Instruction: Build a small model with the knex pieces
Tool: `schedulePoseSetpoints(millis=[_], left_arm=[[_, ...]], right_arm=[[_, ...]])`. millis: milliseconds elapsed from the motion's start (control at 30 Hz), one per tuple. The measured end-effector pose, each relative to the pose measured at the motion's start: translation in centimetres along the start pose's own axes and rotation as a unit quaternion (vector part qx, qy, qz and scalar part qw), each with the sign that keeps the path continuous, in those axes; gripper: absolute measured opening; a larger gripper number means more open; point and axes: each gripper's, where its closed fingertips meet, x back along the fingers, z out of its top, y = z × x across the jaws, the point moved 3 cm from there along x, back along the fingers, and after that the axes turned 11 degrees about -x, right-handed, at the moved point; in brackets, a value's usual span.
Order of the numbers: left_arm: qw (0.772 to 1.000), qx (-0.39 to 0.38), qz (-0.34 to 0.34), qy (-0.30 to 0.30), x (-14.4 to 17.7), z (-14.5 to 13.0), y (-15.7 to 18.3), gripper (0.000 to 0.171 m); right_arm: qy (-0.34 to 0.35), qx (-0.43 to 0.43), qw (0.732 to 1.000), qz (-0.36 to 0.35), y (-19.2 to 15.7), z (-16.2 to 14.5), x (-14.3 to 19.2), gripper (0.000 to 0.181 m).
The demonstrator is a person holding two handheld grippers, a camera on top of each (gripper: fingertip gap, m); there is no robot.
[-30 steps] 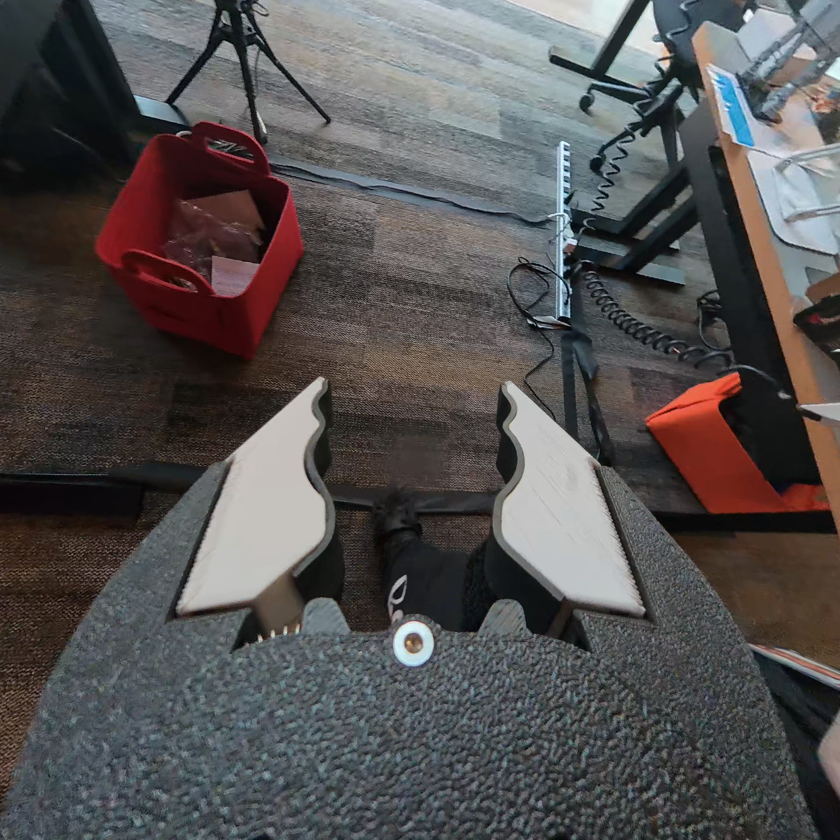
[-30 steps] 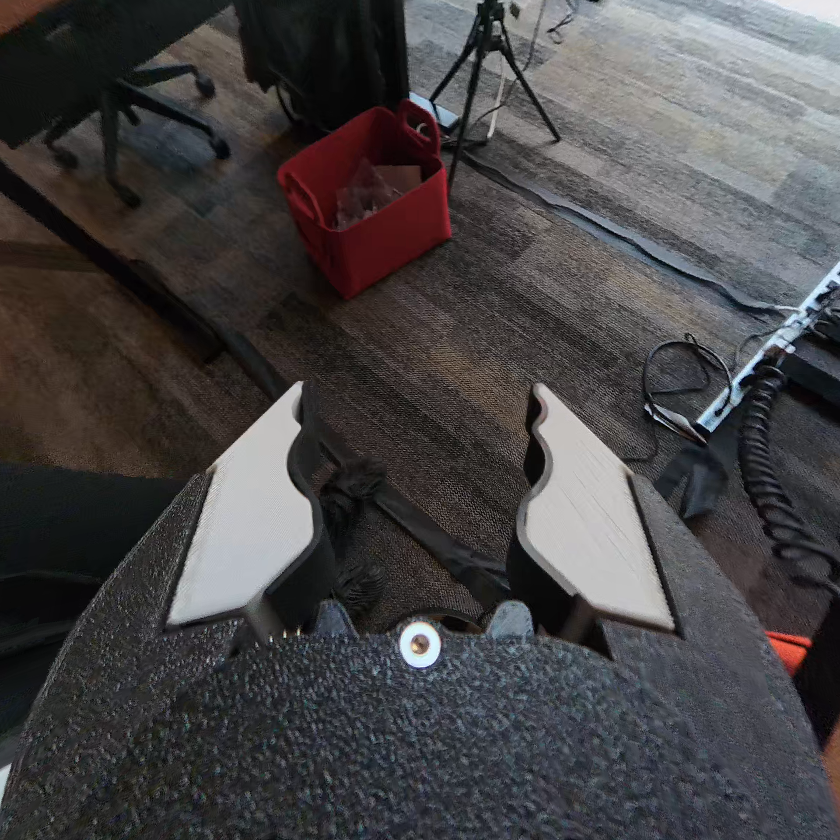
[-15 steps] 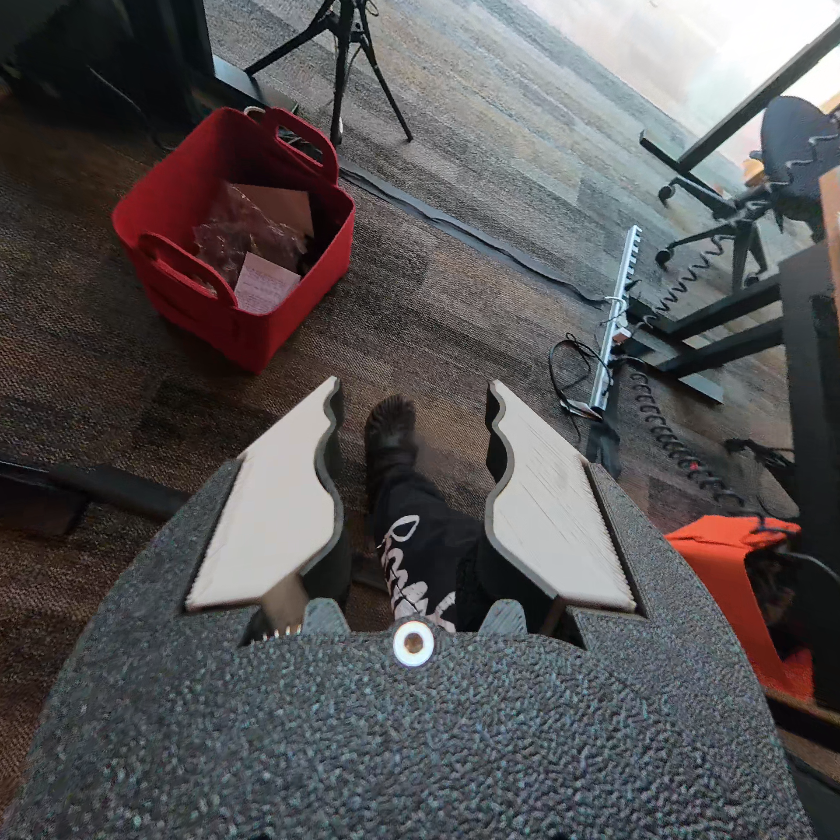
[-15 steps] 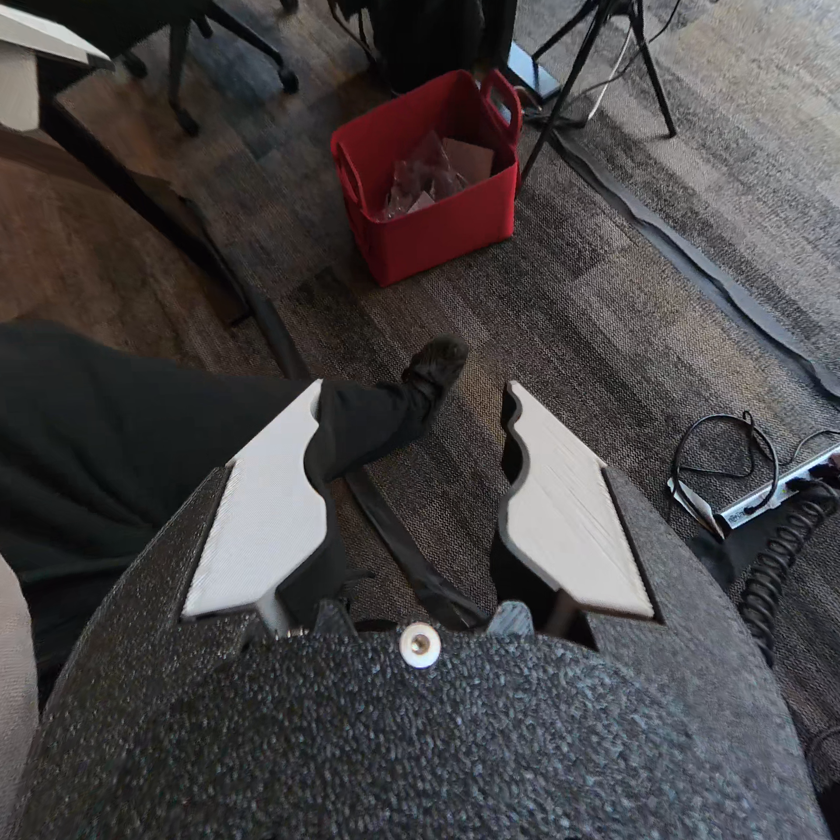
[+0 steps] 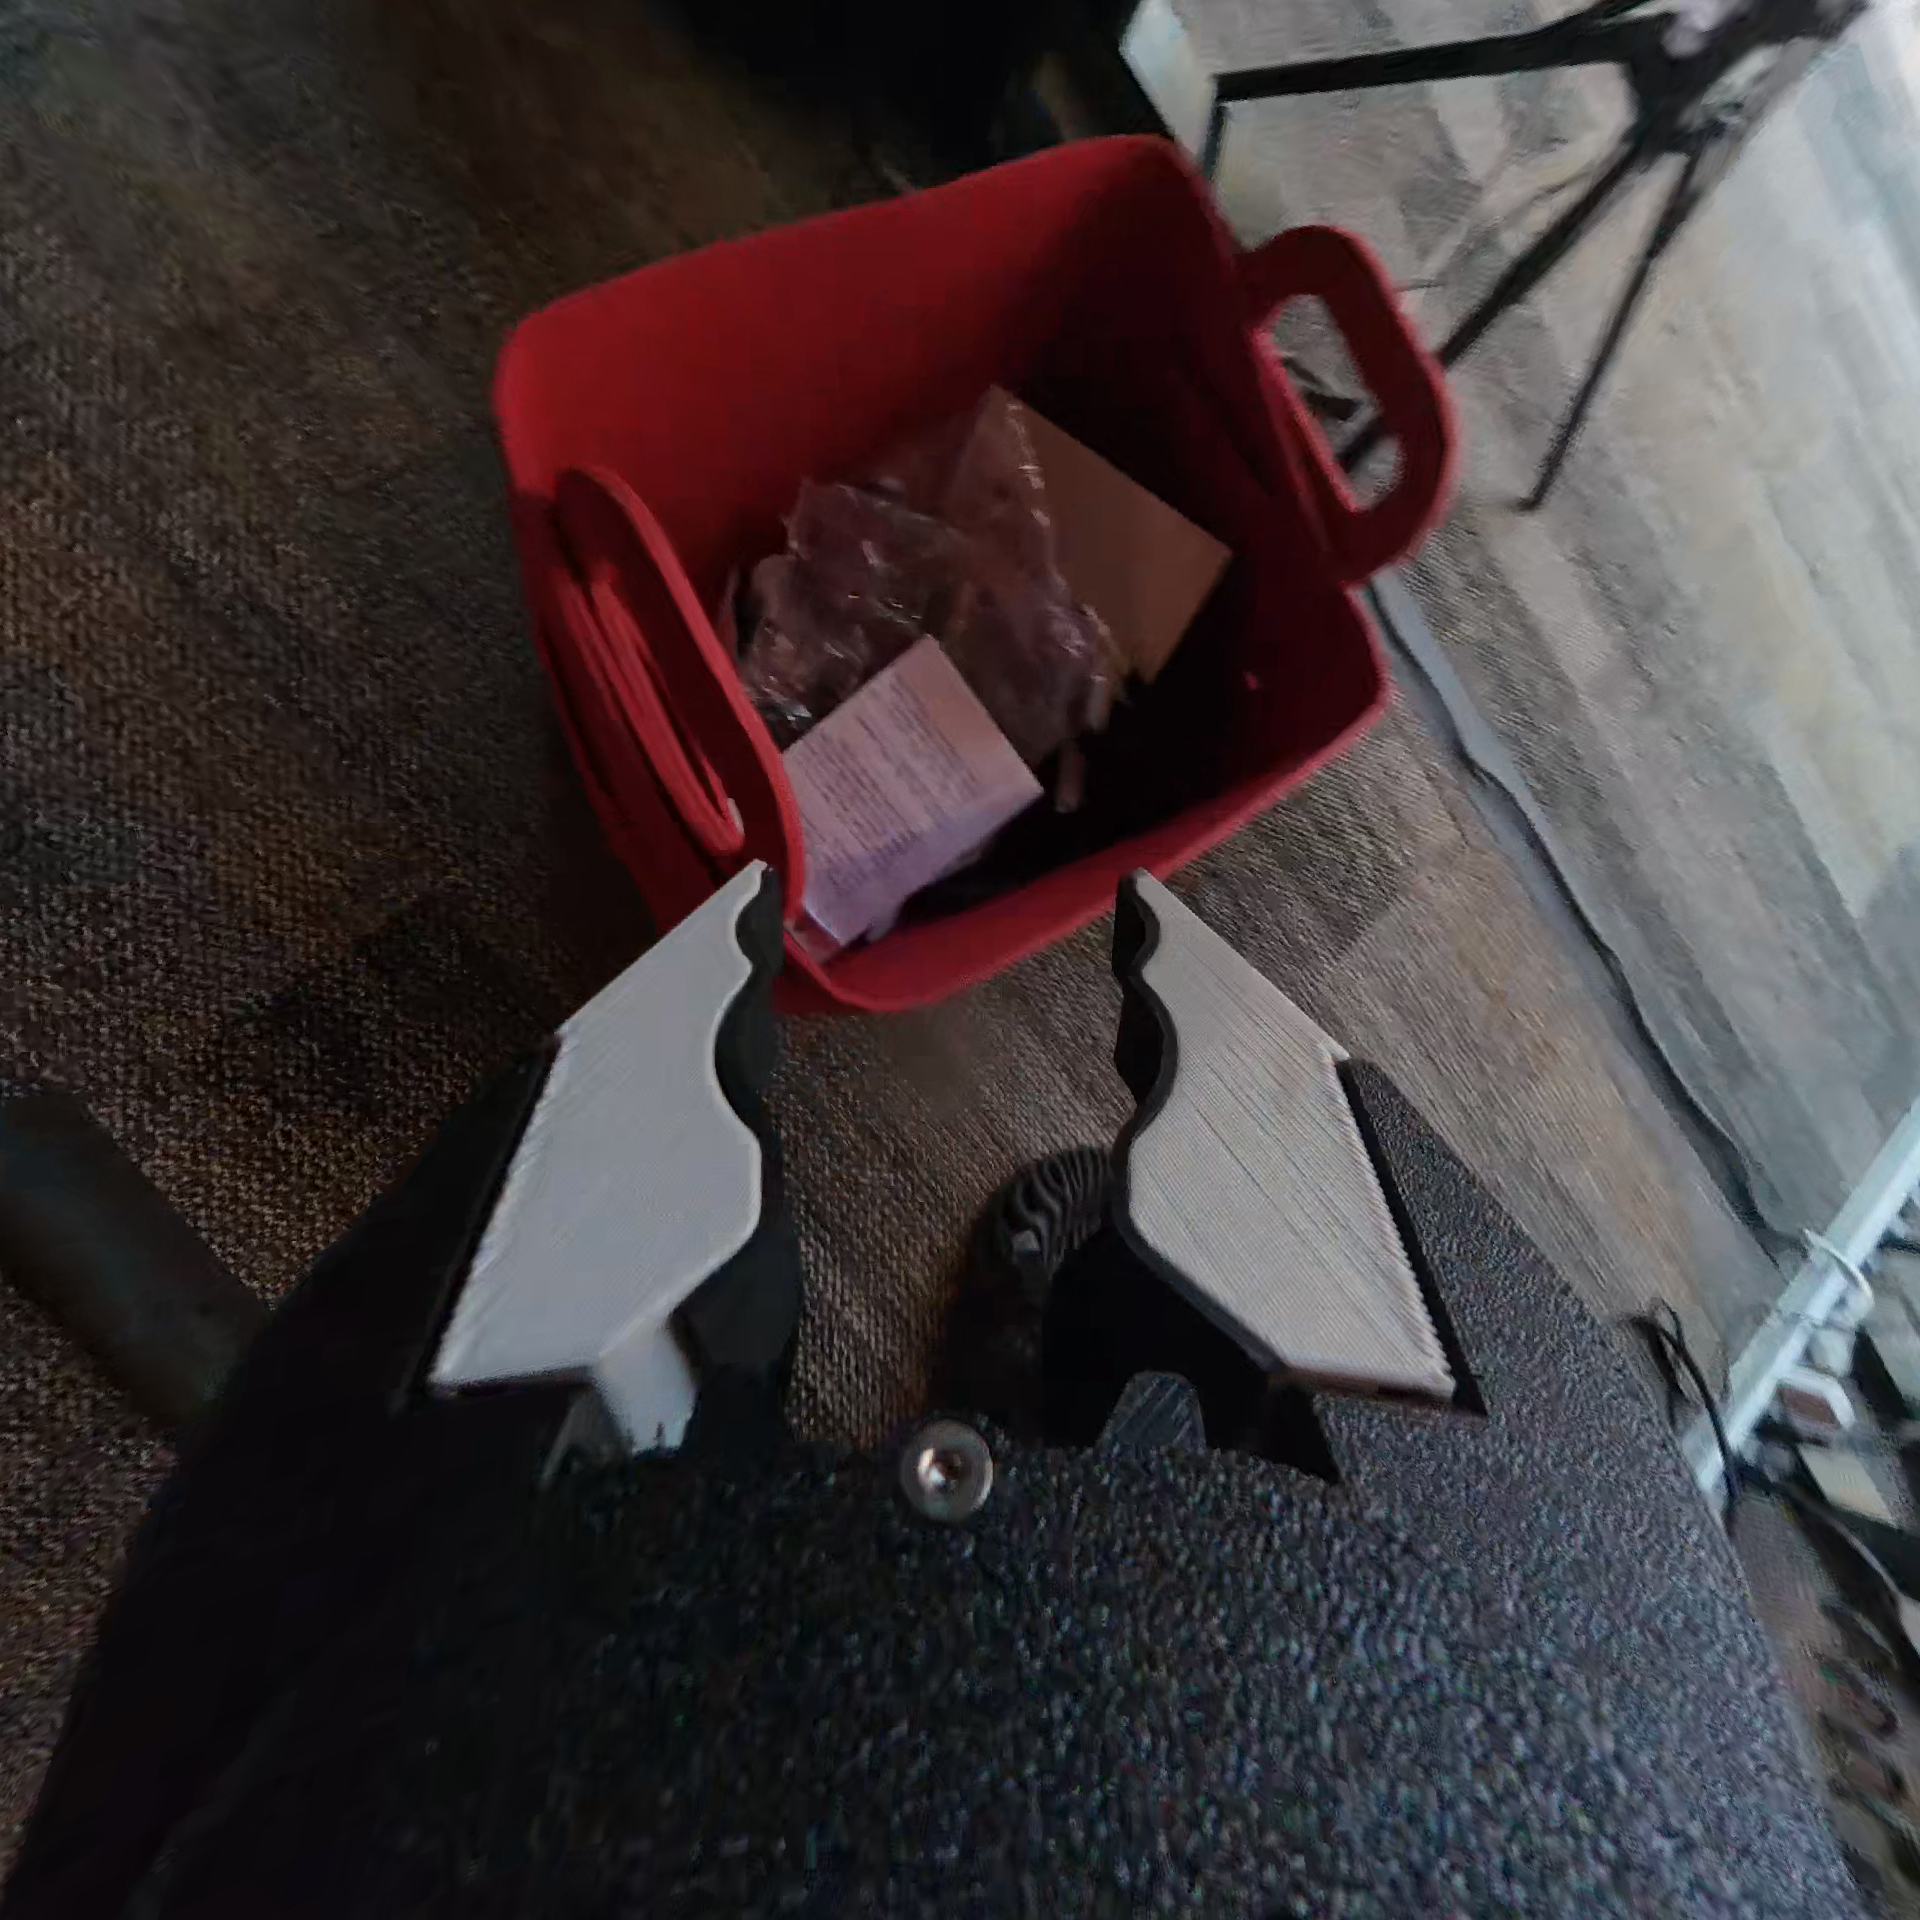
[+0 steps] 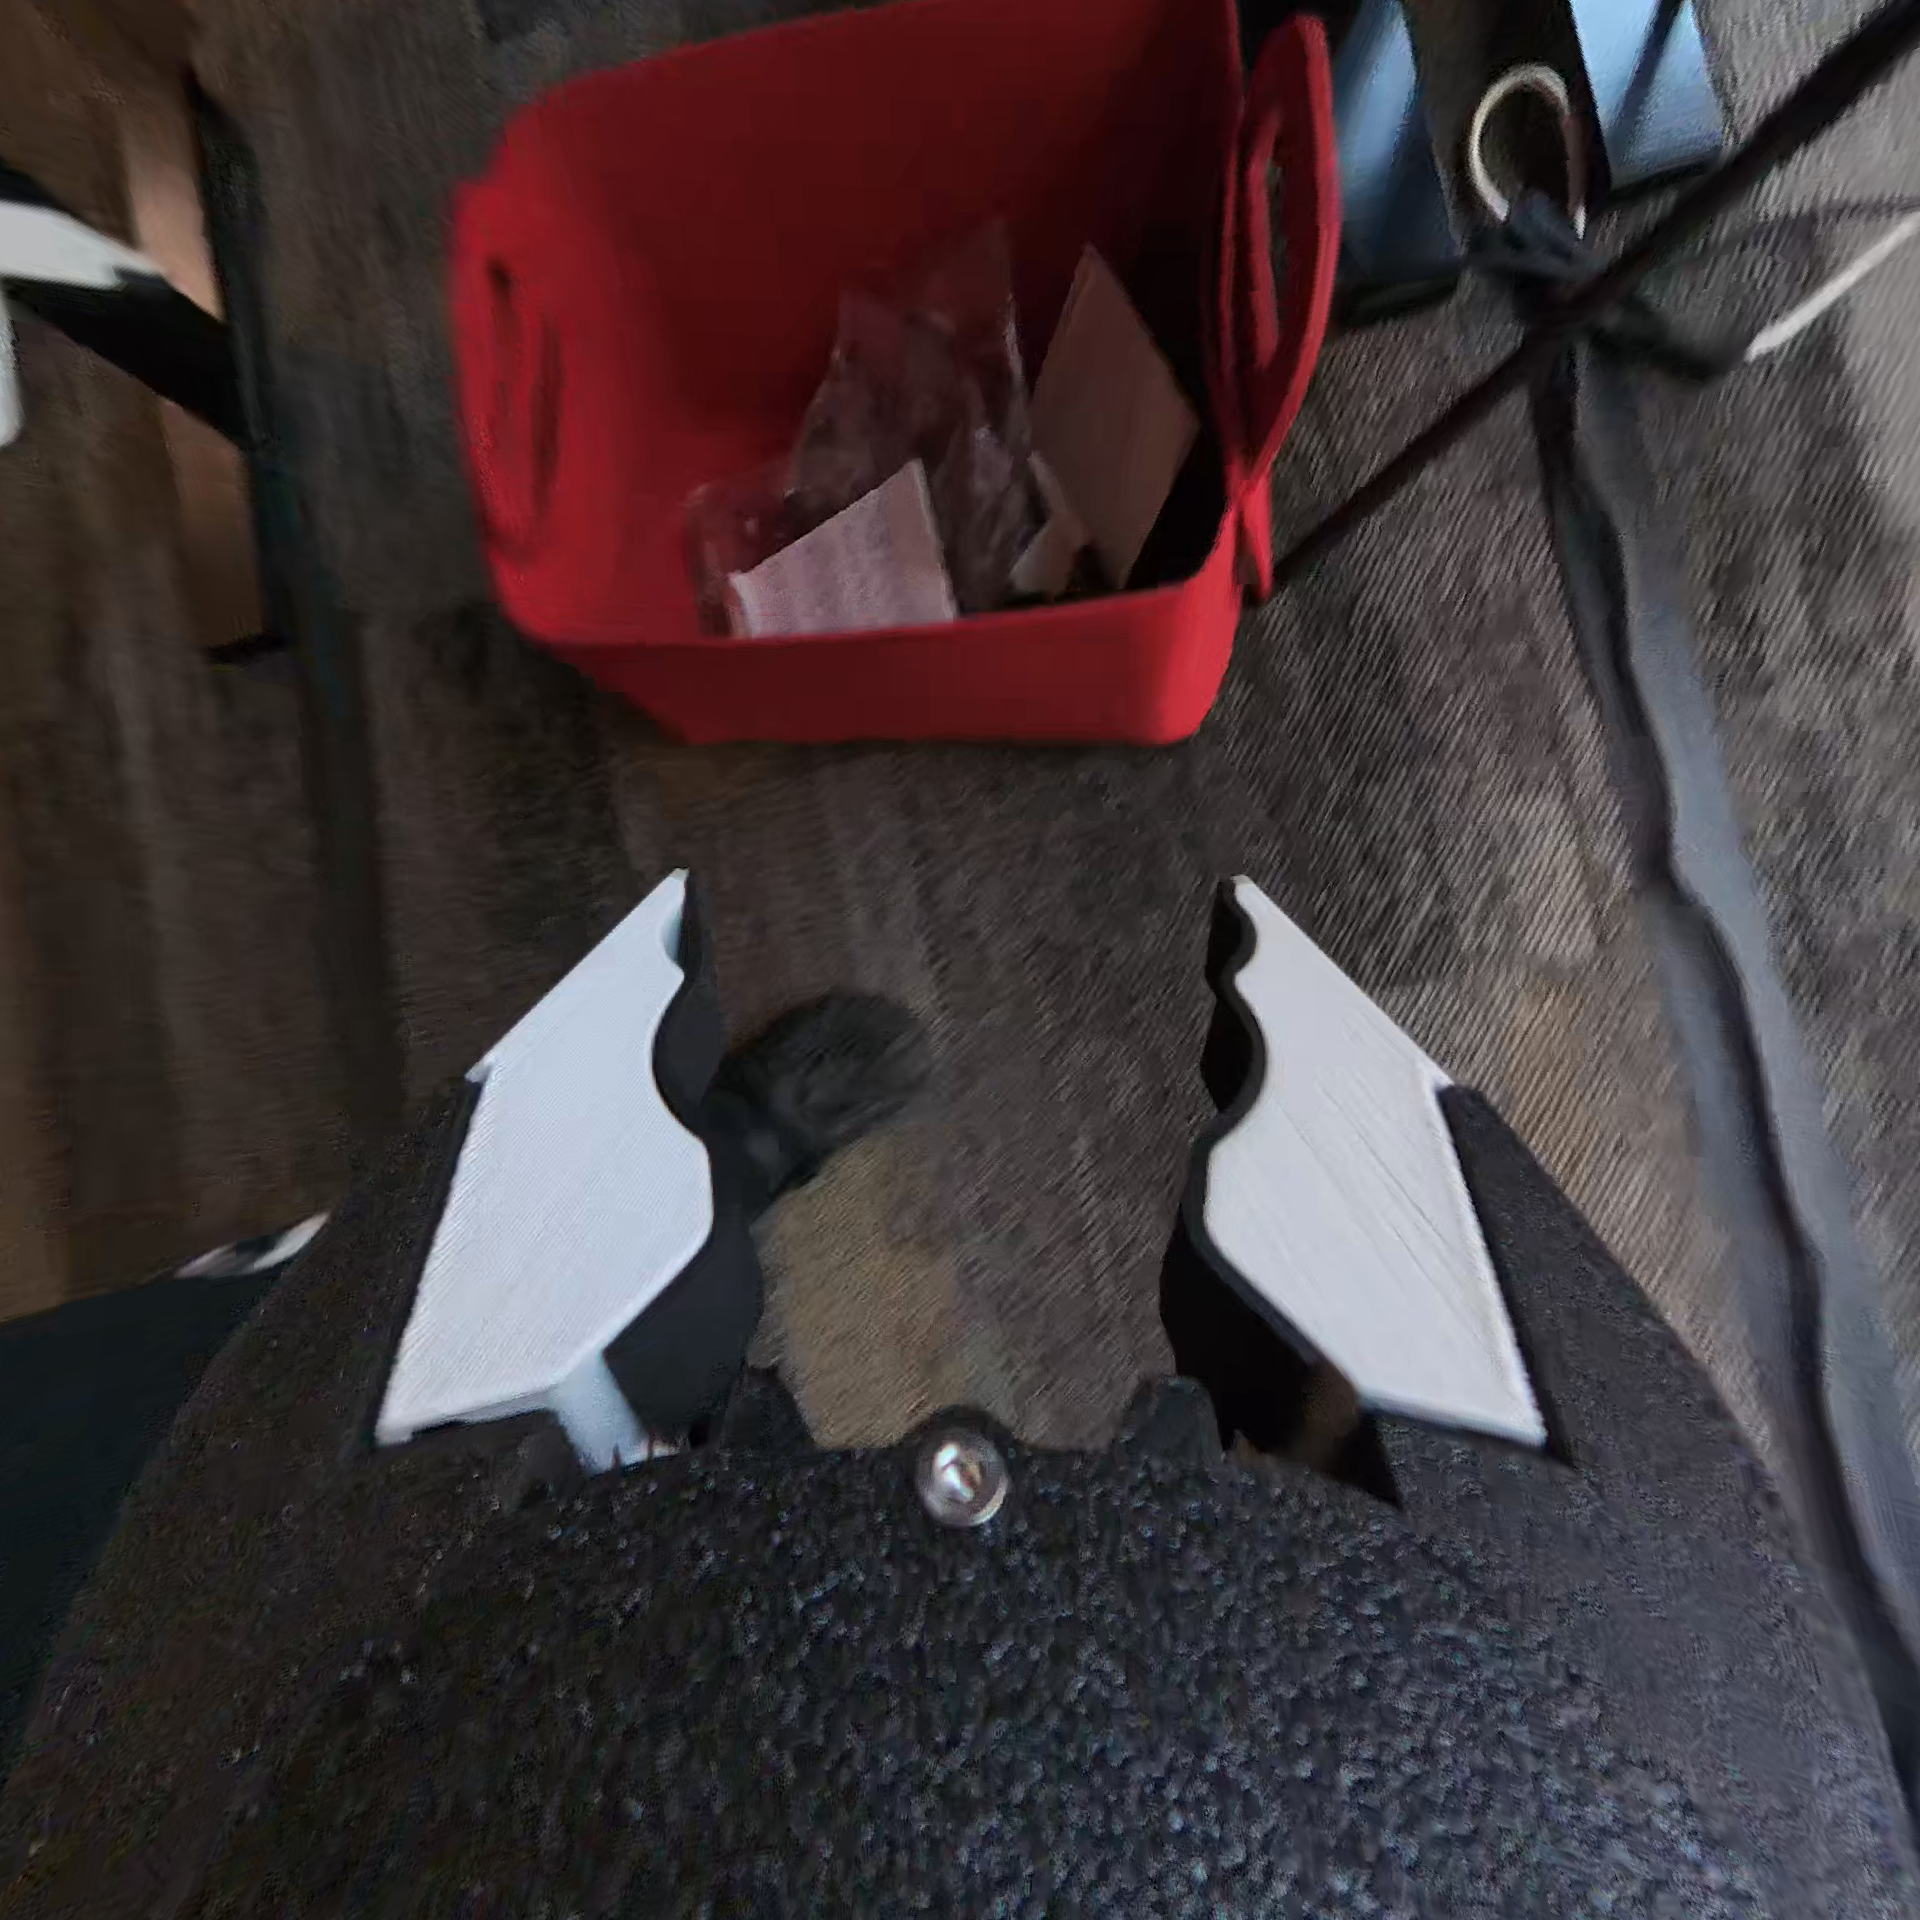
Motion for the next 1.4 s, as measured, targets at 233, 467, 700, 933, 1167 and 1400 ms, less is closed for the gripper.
schedulePoseSetpoints(millis=[233, 467, 700, 933, 1167, 1400], left_arm=[[0.996, 0.044, 0.067, -0.025, -11.0, -2.1, -5.6, 0.064], [0.992, 0.019, 0.104, -0.072, -16.8, -3.6, -7.2, 0.054], [0.991, 0.06, 0.114, -0.034, -18.1, -4.2, -6.0, 0.012], [0.987, 0.12, 0.101, 0.032, -14.2, -7.8, -6.6, 0.003], [0.991, 0.122, 0.047, 0.027, -9.7, -12.3, -4.2, 0.002], [0.99, 0.102, 0.042, 0.091, -10.9, -12.5, -4.3, 0.005]], right_arm=[[-0.015, 0.09, 0.996, -0.001, 11.8, 10.0, -22.2, 0.089], [-0.018, 0.046, 0.999, 0.018, 13.3, 13.0, -31.4, 0.08], [-0.037, 0.099, 0.993, 0.059, 12.0, 14.3, -35.1, 0.017], [-0.002, 0.093, 0.992, 0.086, 15.1, 13.8, -34.0, 0.005], [-0.002, 0.075, 0.994, 0.079, 20.7, 10.3, -29.9, 0.003], [0.059, 0.279, 0.953, 0.105, 13.3, 13.3, -29.8, 0.015]])
